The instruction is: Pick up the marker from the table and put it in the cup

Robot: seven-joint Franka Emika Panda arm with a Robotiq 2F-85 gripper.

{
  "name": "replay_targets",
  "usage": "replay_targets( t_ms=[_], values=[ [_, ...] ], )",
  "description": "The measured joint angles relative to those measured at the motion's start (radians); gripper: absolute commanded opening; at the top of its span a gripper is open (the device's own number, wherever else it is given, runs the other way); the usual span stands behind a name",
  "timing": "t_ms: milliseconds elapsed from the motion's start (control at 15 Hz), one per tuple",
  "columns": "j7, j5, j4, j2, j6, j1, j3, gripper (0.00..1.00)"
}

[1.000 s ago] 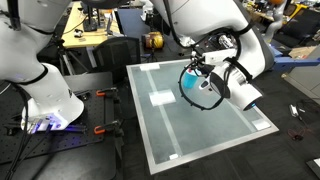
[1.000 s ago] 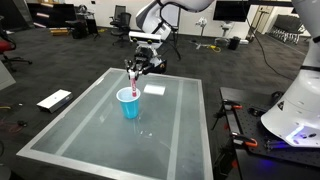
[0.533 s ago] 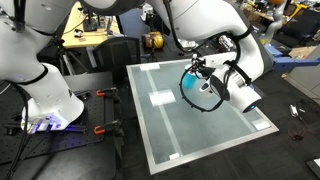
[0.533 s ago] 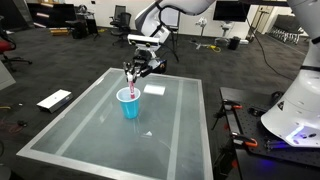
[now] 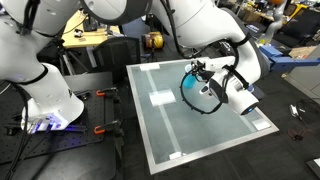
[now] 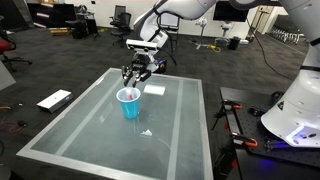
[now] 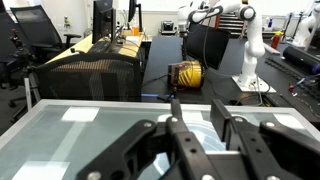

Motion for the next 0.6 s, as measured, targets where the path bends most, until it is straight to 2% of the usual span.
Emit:
replay_targets(
  t_ms=[267, 333, 600],
  values=[
    [0.0, 0.0, 0.017, 0.005, 0.0, 0.0, 0.002, 0.96],
    [0.0, 0.0, 0.021, 0.005, 0.0, 0.001, 0.002, 0.99],
    [-0.001, 0.0, 0.032, 0.002, 0.0, 0.002, 0.002, 1.0]
  ],
)
